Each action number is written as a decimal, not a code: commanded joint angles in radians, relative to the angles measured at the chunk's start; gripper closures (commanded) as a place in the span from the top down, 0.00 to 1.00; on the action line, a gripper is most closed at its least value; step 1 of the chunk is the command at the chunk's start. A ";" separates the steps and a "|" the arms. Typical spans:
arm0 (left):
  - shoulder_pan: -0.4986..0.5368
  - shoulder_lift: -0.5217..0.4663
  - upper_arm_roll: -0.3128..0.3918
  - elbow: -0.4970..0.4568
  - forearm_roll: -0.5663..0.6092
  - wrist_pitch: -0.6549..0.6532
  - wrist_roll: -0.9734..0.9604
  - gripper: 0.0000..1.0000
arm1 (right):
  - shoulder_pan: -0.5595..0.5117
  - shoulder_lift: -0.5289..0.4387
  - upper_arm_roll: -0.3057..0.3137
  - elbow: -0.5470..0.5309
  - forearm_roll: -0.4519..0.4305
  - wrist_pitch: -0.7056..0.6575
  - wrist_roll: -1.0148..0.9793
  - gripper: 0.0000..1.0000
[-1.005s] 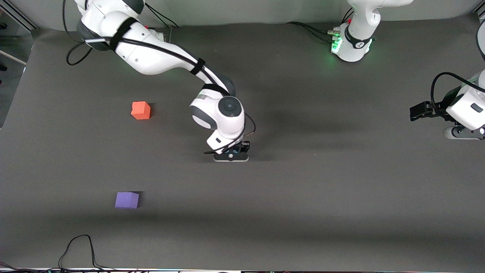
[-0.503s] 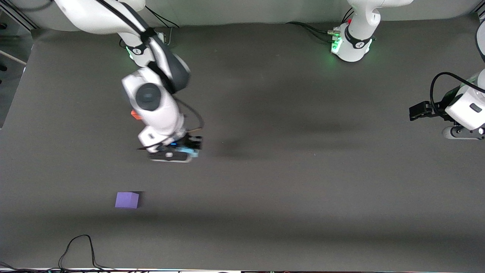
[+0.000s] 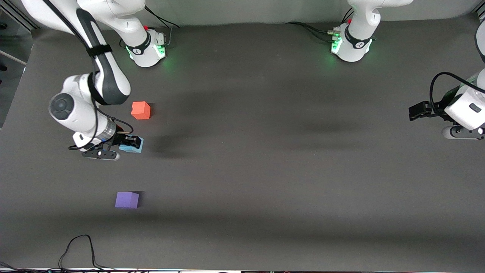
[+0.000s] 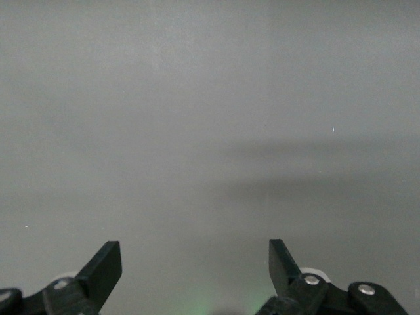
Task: Place blue block between orange and purple blocks
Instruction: 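Carry the blue block with the right gripper between orange and purple blocks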
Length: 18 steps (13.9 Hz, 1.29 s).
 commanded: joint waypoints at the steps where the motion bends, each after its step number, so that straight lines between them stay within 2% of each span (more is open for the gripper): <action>1: -0.009 -0.016 0.000 -0.013 0.013 -0.006 -0.015 1.00 | 0.017 0.094 -0.015 -0.031 0.026 0.144 -0.048 0.41; 5: -0.009 -0.016 0.000 -0.013 0.013 -0.011 -0.014 1.00 | 0.017 0.136 -0.044 -0.030 0.026 0.189 -0.097 0.46; 6: -0.010 -0.016 0.000 -0.013 0.013 -0.011 -0.014 1.00 | 0.017 0.136 -0.044 -0.028 0.025 0.189 -0.099 0.54; 7: -0.010 -0.016 0.000 -0.013 0.013 -0.011 -0.015 1.00 | 0.015 0.141 -0.044 -0.027 0.025 0.192 -0.106 0.74; 8: -0.010 -0.016 0.000 -0.013 0.013 -0.012 -0.015 1.00 | 0.015 0.147 -0.045 -0.027 0.026 0.201 -0.109 1.00; 12: -0.010 -0.016 -0.001 -0.013 0.013 -0.012 -0.015 1.00 | 0.018 0.119 -0.045 -0.027 0.026 0.195 -0.111 1.00; 14: -0.010 -0.016 0.000 -0.013 0.013 -0.012 -0.015 1.00 | 0.018 0.034 -0.062 -0.025 0.026 0.152 -0.111 1.00; 18: -0.010 -0.016 -0.001 -0.013 0.013 -0.012 -0.015 1.00 | -0.010 -0.184 -0.067 0.014 0.026 -0.048 -0.096 1.00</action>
